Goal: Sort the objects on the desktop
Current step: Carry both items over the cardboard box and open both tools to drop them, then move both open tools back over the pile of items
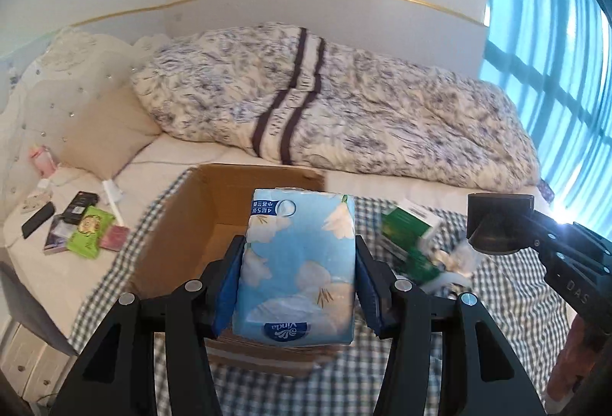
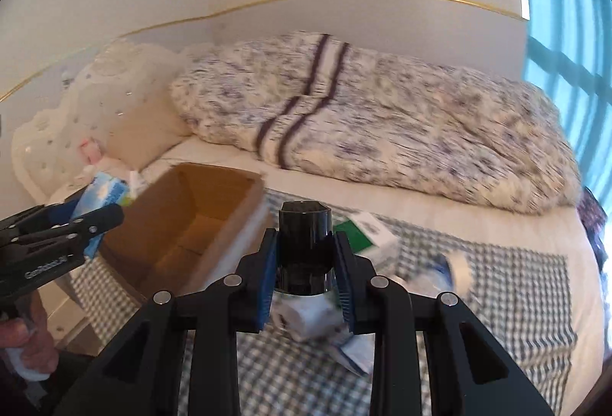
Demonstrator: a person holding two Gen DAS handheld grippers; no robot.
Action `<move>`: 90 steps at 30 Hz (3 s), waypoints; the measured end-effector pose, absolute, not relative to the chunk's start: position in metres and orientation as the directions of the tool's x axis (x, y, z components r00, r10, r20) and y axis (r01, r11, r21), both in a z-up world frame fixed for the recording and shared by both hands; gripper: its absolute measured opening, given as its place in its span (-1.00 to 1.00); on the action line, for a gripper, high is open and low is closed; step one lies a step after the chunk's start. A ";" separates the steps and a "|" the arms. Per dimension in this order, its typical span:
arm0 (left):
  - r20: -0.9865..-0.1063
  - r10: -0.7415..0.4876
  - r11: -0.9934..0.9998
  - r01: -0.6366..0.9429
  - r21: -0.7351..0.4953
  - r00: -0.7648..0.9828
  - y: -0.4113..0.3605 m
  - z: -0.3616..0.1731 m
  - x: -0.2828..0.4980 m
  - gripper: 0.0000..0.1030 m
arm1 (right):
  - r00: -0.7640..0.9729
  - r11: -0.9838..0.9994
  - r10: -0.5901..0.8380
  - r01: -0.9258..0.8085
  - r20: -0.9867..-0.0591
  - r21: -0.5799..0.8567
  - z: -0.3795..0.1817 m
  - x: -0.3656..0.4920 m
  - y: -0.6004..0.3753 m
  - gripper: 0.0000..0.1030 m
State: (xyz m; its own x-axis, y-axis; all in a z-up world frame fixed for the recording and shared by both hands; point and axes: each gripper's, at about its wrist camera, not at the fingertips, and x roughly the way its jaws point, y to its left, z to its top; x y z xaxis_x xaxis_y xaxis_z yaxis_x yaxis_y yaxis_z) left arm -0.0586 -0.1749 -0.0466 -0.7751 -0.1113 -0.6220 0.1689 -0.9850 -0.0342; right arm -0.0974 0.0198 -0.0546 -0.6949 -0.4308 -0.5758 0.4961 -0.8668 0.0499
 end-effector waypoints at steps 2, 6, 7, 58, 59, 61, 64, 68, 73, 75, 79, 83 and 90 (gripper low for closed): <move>-0.629 -0.126 -0.981 0.191 -0.035 -0.767 -0.193 -0.048 -0.061 0.06 | -0.676 -0.847 -0.454 0.529 -0.580 0.046 -0.054 -0.098 -0.003 -0.46; -0.654 -0.146 -0.973 0.226 -0.038 -0.742 -0.227 -0.058 -0.067 0.06 | -0.625 -0.803 -0.497 0.594 -0.602 0.047 -0.061 -0.098 -0.051 -0.46; -0.662 -0.146 -0.972 0.231 -0.042 -0.735 -0.233 -0.062 -0.069 0.06 | -0.608 -0.793 -0.503 0.608 -0.614 0.047 -0.066 -0.098 -0.064 -0.46; -0.611 -0.100 -0.982 0.178 -0.067 -0.785 -0.196 -0.042 -0.083 0.77 | -0.754 -0.896 -0.365 0.444 -0.546 -0.013 -0.052 -0.118 0.019 0.41; -0.609 -0.094 -0.984 0.167 -0.064 -0.787 -0.188 -0.040 -0.083 0.80 | -0.759 -0.902 -0.356 0.431 -0.545 -0.012 -0.051 -0.118 0.030 0.41; -0.606 -0.088 -0.986 0.154 -0.058 -0.791 -0.174 -0.039 -0.083 0.84 | -0.764 -0.909 -0.344 0.417 -0.545 -0.010 -0.049 -0.118 0.046 0.41; -0.600 -0.067 -0.989 0.132 -0.064 -0.797 -0.154 -0.038 -0.082 0.90 | -0.773 -0.918 -0.327 0.396 -0.544 -0.011 -0.049 -0.116 0.072 0.41; -0.593 -0.044 -0.992 0.107 -0.071 -0.804 -0.127 -0.038 -0.079 1.00 | -0.782 -0.928 -0.307 0.372 -0.542 -0.012 -0.052 -0.110 0.104 0.51; -0.592 -0.014 -0.995 0.072 -0.075 -0.806 -0.098 -0.042 -0.074 1.00 | -0.792 -0.939 -0.286 0.344 -0.540 -0.007 -0.058 -0.103 0.141 0.54; -0.594 -0.005 -0.996 0.058 -0.069 -0.804 -0.086 -0.045 -0.073 1.00 | -0.791 -0.943 -0.280 0.333 -0.544 0.000 -0.061 -0.103 0.155 0.55; -0.613 0.022 -0.998 0.016 -0.056 -0.790 -0.062 -0.054 -0.079 1.00 | -0.793 -0.953 -0.249 0.302 -0.557 -0.005 -0.070 -0.109 0.175 0.58; -0.635 0.034 -0.999 -0.009 -0.043 -0.772 -0.046 -0.068 -0.087 1.00 | -0.777 -0.959 -0.237 0.282 -0.583 0.016 -0.084 -0.121 0.189 0.58; -0.683 0.093 -0.996 -0.073 -0.058 -0.724 -0.020 -0.104 -0.096 1.00 | -0.732 -0.961 -0.222 0.276 -0.644 0.018 -0.121 -0.139 0.197 0.58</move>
State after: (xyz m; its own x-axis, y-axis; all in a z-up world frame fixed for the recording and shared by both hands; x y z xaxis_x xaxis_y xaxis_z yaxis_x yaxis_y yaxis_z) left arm -0.0963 -0.0197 -0.1036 -0.7242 0.0928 -0.6833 -0.0728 -0.9957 -0.0580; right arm -0.1395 0.1974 -0.1212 -0.7324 -0.2222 -0.6436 0.2759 -0.9610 0.0178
